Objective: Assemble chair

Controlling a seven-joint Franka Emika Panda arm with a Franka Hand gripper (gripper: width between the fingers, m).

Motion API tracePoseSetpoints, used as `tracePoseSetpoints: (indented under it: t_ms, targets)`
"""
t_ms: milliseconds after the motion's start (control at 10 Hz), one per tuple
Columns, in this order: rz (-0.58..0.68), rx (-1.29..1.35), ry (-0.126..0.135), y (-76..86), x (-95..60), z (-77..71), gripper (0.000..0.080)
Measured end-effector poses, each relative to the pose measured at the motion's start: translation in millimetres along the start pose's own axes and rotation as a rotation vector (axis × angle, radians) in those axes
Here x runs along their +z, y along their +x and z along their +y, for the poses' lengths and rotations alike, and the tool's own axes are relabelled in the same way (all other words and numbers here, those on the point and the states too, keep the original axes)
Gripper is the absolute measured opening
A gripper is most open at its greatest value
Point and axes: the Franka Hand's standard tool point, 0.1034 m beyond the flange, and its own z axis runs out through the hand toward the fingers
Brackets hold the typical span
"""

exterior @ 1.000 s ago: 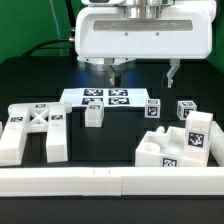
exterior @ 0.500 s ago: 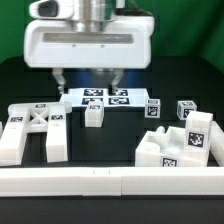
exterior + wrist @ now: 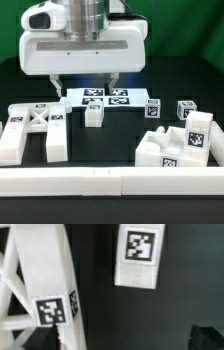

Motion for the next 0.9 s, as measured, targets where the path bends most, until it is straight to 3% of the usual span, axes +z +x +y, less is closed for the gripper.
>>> tracePoseSetpoints:
  t_ms: [500,900]
  targets:
    - [-0.379,0.048,0.043,-10.1,10.0,-5.1,0.0649]
    - [-0.691,0.104,0.027,-22.2,20.5,-8.1,0.0649]
